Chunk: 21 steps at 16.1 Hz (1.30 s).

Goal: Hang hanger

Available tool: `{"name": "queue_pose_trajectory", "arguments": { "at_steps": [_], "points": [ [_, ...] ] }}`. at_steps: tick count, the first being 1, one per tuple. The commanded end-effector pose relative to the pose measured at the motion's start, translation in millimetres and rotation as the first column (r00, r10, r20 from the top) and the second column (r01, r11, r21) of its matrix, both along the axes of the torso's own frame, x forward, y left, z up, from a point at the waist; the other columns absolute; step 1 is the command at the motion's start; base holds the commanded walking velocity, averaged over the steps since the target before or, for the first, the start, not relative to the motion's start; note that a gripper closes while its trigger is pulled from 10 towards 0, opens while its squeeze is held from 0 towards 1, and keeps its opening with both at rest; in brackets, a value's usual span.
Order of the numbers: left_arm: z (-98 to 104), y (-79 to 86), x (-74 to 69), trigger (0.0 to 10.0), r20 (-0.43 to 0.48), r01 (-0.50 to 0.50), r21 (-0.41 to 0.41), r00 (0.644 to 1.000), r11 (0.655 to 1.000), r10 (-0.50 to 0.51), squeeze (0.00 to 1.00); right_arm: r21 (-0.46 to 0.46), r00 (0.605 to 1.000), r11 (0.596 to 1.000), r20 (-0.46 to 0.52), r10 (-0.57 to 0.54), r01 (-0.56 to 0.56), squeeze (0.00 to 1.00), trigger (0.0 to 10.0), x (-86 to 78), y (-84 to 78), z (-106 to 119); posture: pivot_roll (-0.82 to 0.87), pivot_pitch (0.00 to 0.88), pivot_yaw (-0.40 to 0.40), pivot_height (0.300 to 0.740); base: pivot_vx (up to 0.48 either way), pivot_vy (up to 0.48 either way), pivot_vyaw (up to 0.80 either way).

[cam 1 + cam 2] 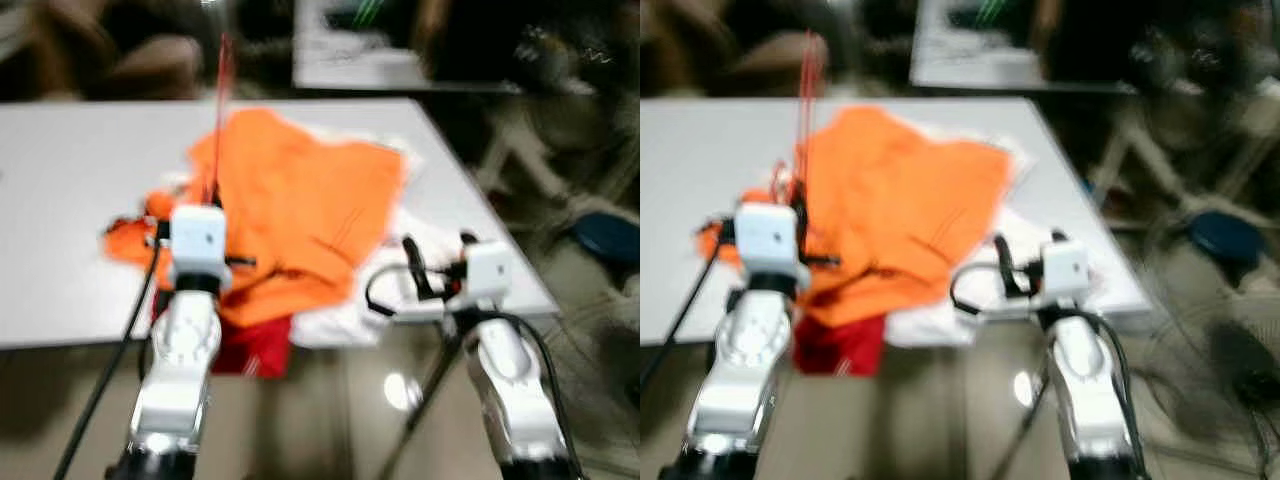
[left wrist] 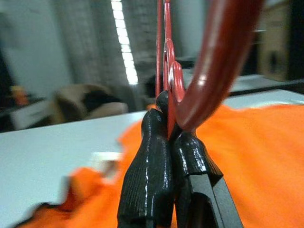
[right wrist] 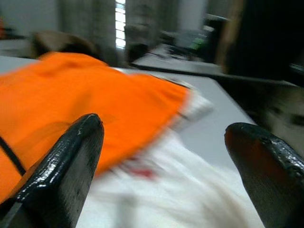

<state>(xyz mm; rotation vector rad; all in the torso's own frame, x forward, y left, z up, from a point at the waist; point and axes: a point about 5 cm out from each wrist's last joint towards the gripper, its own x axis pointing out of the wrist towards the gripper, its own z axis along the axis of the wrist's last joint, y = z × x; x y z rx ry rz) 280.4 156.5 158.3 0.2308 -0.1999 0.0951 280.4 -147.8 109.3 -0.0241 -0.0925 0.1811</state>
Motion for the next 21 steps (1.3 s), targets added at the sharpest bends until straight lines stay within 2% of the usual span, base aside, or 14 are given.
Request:
{"name": "queue_pose_trajectory", "arguments": {
  "at_steps": [1, 5, 9, 11, 12, 13, 15, 17, 21],
  "points": [
    [-1, 9.4, 1.0, 10.0, -0.011, -0.043, 0.013, 0.999, 0.999, 0.044, 0.00, 0.015, 0.999, 0.999, -0.005, 0.035, -0.035, 0.00, 10.0, -1.1, 9.6, -1, -0.01, 0.000, 0.002, 0.740, 0.000, 0.000, 0.73],
    [10, 17.6, 14.2, 10.0, 0.006, -0.035, 0.033, 0.999, 0.999, 0.035, 0.00, 0.030, 0.999, 0.999, -0.027, 0.041, -0.041, 0.00, 10.0, -0.7, 14.9, -5, -0.01, 0.000, 0.018, 0.740, 0.000, 0.000, 0.00],
    [12, 15.5, 15.3, 10.0, 0.011, -0.015, 0.033, 1.000, 0.999, 0.014, 0.00, 0.050, 0.999, 0.998, -0.018, 0.035, -0.034, 0.00, 10.0, -4.4, 14.0, -5, -0.01, 0.000, 0.028, 0.740, 0.000, 0.000, 0.69],
    [12, 15.3, 17.1, 10.0, 0.004, -0.004, 0.040, 1.000, 0.999, 0.003, 0.00, 0.028, 0.998, 0.999, -0.040, 0.039, -0.038, 0.00, 10.0, -16.4, 16.8, -13, -0.02, 0.000, 0.035, 0.740, 0.000, 0.000, 0.00],
    [11, 15.4, 19.0, 10.0, -0.001, -0.001, 0.042, 1.000, 0.999, 0.001, 0.00, 0.037, 0.996, 0.999, -0.088, 0.027, -0.024, 0.00, 10.0, -19.6, 16.2, -25, -0.02, 0.000, 0.039, 0.740, 0.000, 0.000, 0.00],
    [11, 15.2, 20.7, 10.0, -0.003, 0.001, 0.041, 1.000, 0.999, -0.001, 0.00, 0.048, 0.992, 0.999, -0.128, 0.017, -0.011, 0.00, 10.0, -19.0, 15.5, -33, -0.02, 0.000, 0.045, 0.740, 0.000, 0.000, 0.00],
    [13, 14.6, 23.0, 10.0, 0.002, 0.007, 0.042, 1.000, 0.999, -0.007, 0.00, 0.056, 0.989, 0.998, -0.145, 0.016, -0.008, 0.00, 10.0, -13.9, 14.6, -33, -0.02, 0.000, 0.049, 0.740, 0.000, 0.000, 0.00],
    [14, 15.9, 24.3, 10.0, 0.005, 0.007, 0.043, 1.000, 0.999, -0.008, 0.00, 0.039, 0.986, 0.999, -0.160, 0.035, -0.029, 0.00, 10.0, -13.6, 15.5, -35, -0.02, 0.000, 0.051, 0.740, 0.000, 0.000, 0.00],
    [14, 16.8, 26.1, 10.0, 0.008, 0.005, 0.042, 1.000, 0.999, -0.005, 0.00, 0.010, 0.972, 0.999, -0.232, 0.048, -0.047, 0.00, 10.0, -6.8, 10.7, -53, -0.01, 0.000, 0.052, 0.740, 0.000, 0.000, 0.00]
  ]
}}
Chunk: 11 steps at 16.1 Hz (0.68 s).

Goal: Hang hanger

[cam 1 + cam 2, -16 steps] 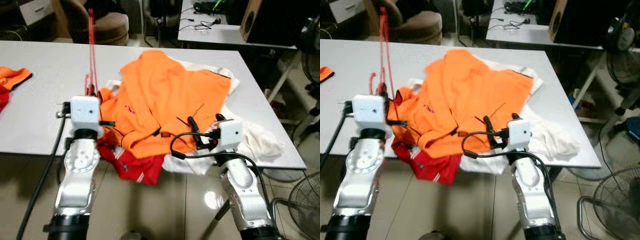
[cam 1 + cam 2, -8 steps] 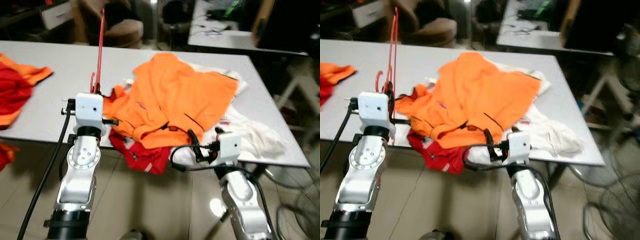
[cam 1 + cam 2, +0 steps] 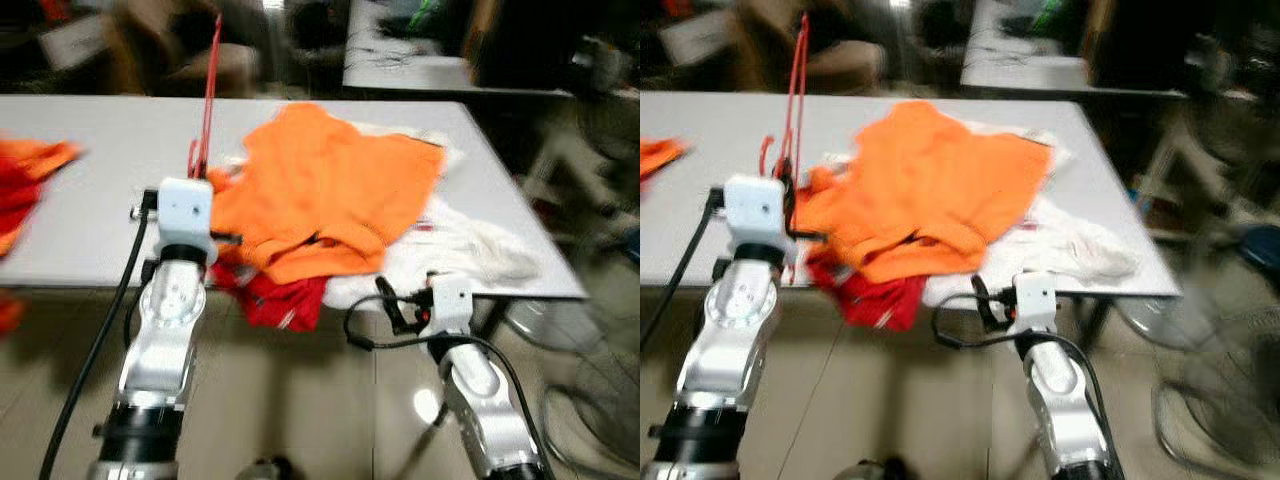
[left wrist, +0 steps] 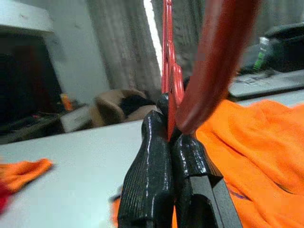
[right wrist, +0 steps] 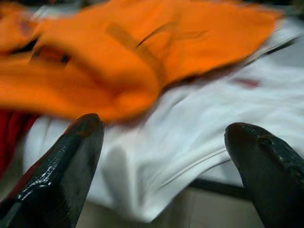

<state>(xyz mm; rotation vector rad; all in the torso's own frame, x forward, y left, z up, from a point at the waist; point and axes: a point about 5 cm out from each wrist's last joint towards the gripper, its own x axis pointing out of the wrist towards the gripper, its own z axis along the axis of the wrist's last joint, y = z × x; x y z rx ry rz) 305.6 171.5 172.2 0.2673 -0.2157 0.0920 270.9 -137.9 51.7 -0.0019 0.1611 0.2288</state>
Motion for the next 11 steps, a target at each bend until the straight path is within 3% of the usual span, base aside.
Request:
{"name": "queue_pose_trajectory", "arguments": {
  "at_steps": [1, 4, 5, 7, 9, 11],
  "points": [
    [0, 1.8, 0.9, 10.0, -0.005, 0.004, 0.004, 1.000, 1.000, -0.004, 0.00, 0.008, 1.000, 1.000, 0.020, 0.001, -0.001, 0.00, 10.0, 2.7, 0.8, 4, -0.01, 0.000, 0.052, 0.740, 0.000, 0.000, 0.00],
    [-3, 4.6, -0.9, 10.0, -0.010, 0.000, 0.013, 1.000, 1.000, 0.000, 0.00, -0.006, 0.996, 1.000, 0.085, 0.026, -0.026, 0.00, 10.0, 16.5, 1.0, 18, 0.01, 0.000, 0.036, 0.740, 0.000, 0.000, 0.00],
    [-8, 5.3, -12.4, 10.0, -0.030, 0.027, 0.035, 0.999, 0.999, -0.026, 0.00, -0.018, 0.986, 1.000, 0.166, 0.019, -0.016, 0.00, 10.0, 3.0, 2.6, 35, 0.02, 0.000, 0.027, 0.740, 0.000, 0.000, 0.00],
    [-47, 16.2, -79.5, 10.0, -0.211, 0.130, 0.030, 0.970, 0.991, -0.121, 0.00, -0.040, 0.966, 0.999, 0.259, -0.019, 0.030, 0.00, 10.0, -41.5, -8.2, 60, 0.01, 0.000, 0.017, 0.740, 0.000, 0.000, 0.00],
    [-57, 23.1, -101.7, 10.0, -0.262, 0.101, -0.002, 0.960, 0.995, -0.098, 0.00, -0.041, 0.967, 0.997, 0.248, -0.057, 0.070, 0.00, 10.0, -56.6, -21.0, 61, 0.01, 0.000, 0.014, 0.740, 0.000, 0.000, 0.00],
    [-56, 22.4, -109.9, 10.0, -0.249, 0.087, -0.037, 0.964, 0.995, -0.094, 0.00, -0.048, 0.977, 0.996, 0.203, -0.065, 0.077, 0.00, 10.0, -64.9, -28.6, 55, 0.00, 0.000, 0.001, 0.740, 0.000, 0.000, 0.00]
  ]
}}
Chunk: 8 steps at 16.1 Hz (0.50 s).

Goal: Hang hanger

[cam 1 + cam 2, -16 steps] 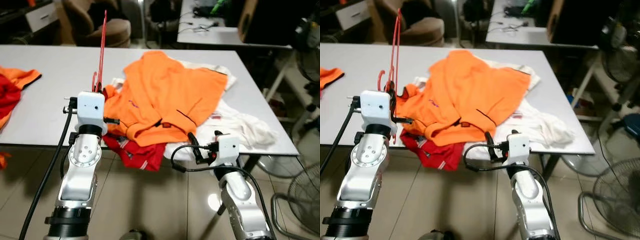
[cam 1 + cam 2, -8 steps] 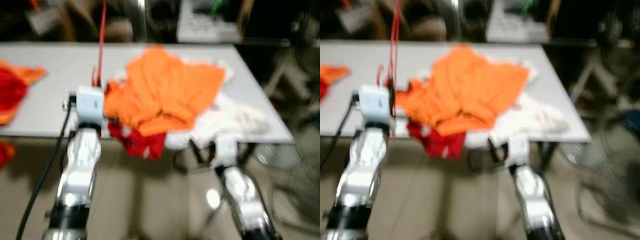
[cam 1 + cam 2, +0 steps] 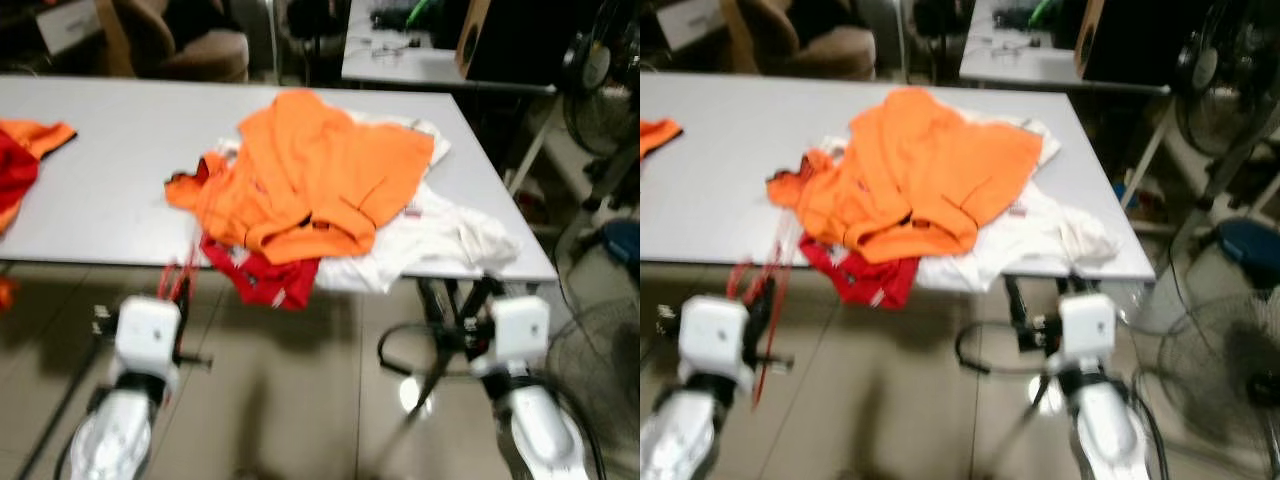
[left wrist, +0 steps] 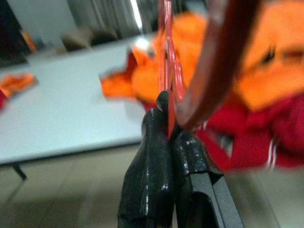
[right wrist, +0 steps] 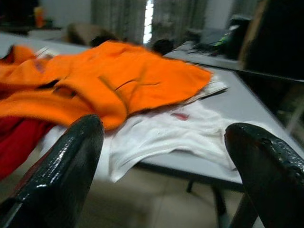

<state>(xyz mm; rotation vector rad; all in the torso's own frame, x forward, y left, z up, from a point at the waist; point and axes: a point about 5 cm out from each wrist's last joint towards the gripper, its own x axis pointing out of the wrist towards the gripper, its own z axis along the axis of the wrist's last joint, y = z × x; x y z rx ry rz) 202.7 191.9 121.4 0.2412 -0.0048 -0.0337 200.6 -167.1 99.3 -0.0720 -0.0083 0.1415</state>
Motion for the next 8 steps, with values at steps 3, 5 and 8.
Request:
{"name": "queue_pose_trajectory", "arguments": {
  "at_steps": [3, 5, 8],
  "points": [
    [18, -7.9, 20.5, 10.0, 0.094, -0.056, -0.084, 0.994, 0.995, 0.064, 0.00, 0.004, 0.996, 0.996, -0.015, 0.093, -0.093, 0.00, 10.0, 15.1, 19.4, -11, -0.02, 0.000, -0.009, 0.740, 0.160, 0.000, 0.00],
    [24, -9.8, 29.3, 10.0, 0.115, -0.066, -0.097, 0.990, 0.993, 0.077, 0.00, 0.016, 0.996, 0.996, -0.028, 0.084, -0.084, 0.00, 10.0, 28.5, 18.8, -20, -0.01, 0.000, -0.005, 0.740, 0.480, 0.000, 0.00],
    [36, -10.0, 43.6, 10.0, 0.173, -0.045, -0.060, 0.983, 0.997, 0.055, 0.00, 0.039, 0.999, 0.998, -0.022, 0.044, -0.044, 0.00, 10.0, 44.0, 11.9, -17, 0.00, 0.000, 0.001, 0.740, 0.480, 0.000, 0.71]
  ]
}}
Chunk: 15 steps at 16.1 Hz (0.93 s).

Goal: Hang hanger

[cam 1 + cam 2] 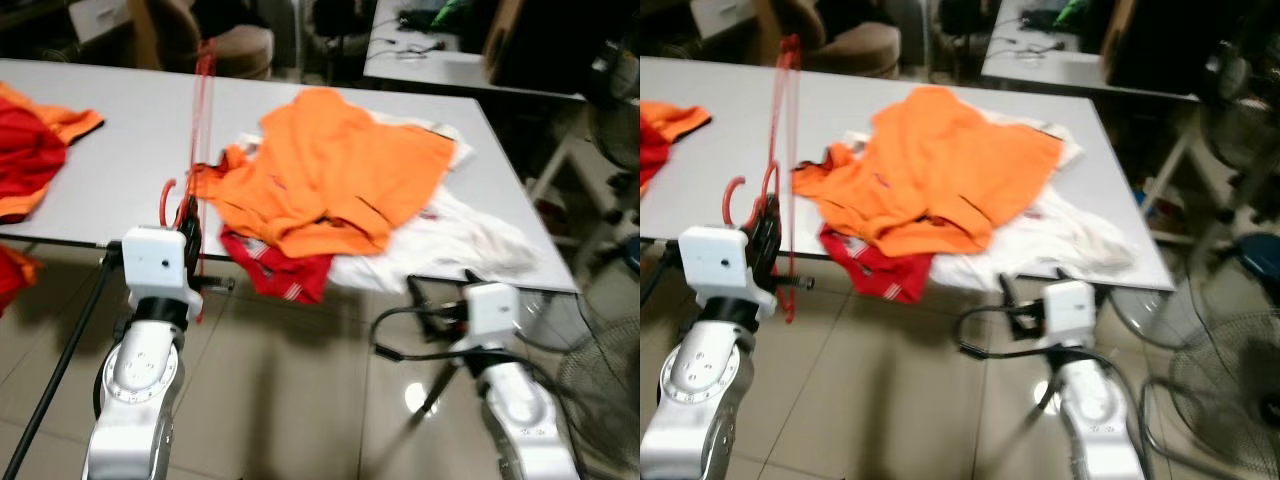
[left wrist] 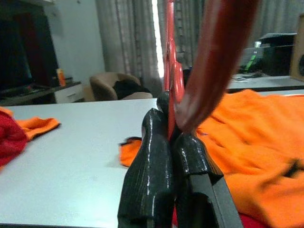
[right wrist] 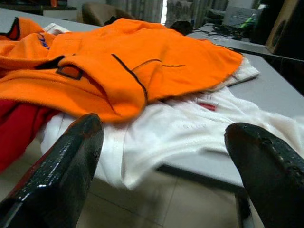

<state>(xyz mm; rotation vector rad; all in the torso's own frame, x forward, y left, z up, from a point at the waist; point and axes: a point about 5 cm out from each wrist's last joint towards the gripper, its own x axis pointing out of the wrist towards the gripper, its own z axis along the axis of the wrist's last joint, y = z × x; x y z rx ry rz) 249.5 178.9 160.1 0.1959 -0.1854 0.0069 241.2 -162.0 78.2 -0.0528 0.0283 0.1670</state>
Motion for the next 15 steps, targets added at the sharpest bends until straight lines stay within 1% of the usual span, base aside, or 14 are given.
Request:
{"name": "queue_pose_trajectory", "arguments": {
  "at_steps": [1, 2, 3, 6, 9, 11, 13, 15],
  "points": [
    [2, 3.5, 6.9, 10.0, 0.001, 0.015, 0.038, 1.000, 0.999, -0.015, 0.00, 0.015, 0.999, 1.000, 0.031, 0.022, -0.022, 0.00, 10.0, 4.8, 8.0, 4, 0.00, 0.000, 0.005, 0.740, 0.480, 0.000, 0.00],
    [8, 7.0, 16.4, 10.0, 0.014, 0.020, 0.045, 1.000, 0.999, -0.021, 0.00, 0.008, 0.999, 1.000, 0.045, 0.026, -0.027, 0.00, 10.0, 6.9, 10.0, 4, 0.00, 0.000, 0.012, 0.740, 0.480, 0.000, 0.00],
    [12, 8.7, 21.2, 10.0, 0.027, 0.013, 0.030, 1.000, 0.999, -0.014, 0.00, 0.011, 0.998, 0.999, 0.050, 0.030, -0.030, 0.00, 10.0, 8.6, 12.0, 4, 0.00, 0.000, 0.016, 0.740, 0.480, 0.000, 0.00],
    [18, 2.0, 21.1, 10.0, 0.054, 0.025, 0.011, 0.998, 1.000, -0.025, 0.00, 0.013, 0.996, 0.999, 0.077, 0.037, -0.039, 0.00, 10.0, 16.0, 19.0, 12, 0.00, 0.000, 0.026, 0.740, 0.480, 0.000, 0.00],
    [20, 2.3, 24.2, 10.0, 0.073, 0.001, 0.024, 0.997, 1.000, -0.002, 0.00, 0.016, 0.994, 0.999, 0.105, 0.042, -0.044, 0.00, 10.0, 18.5, 21.3, 21, -0.01, 0.000, 0.029, 0.740, 0.421, 0.000, 0.00],
    [21, 1.5, 26.4, 10.0, 0.072, 0.000, 0.019, 0.997, 1.000, -0.001, 0.00, 0.019, 0.993, 0.997, 0.099, 0.067, -0.069, 0.00, 10.0, 14.4, 25.0, 23, -0.01, 0.000, 0.033, 0.740, 0.000, 0.000, 0.00],
    [23, 2.7, 27.9, 10.0, 0.078, 0.000, 0.025, 0.997, 1.000, -0.002, 0.00, 0.012, 0.997, 0.999, 0.067, 0.043, -0.044, 0.00, 10.0, 5.2, 18.6, 20, -0.02, 0.000, 0.034, 0.740, 0.000, 0.000, 0.00],
    [24, 4.2, 29.4, 10.0, 0.082, 0.000, 0.028, 0.997, 1.000, -0.002, 0.00, 0.000, 0.997, 0.999, 0.061, 0.042, -0.042, 0.00, 10.0, -3.8, 13.4, 21, -0.03, 0.000, 0.037, 0.740, 0.000, 0.000, 0.00]
  ]
}}
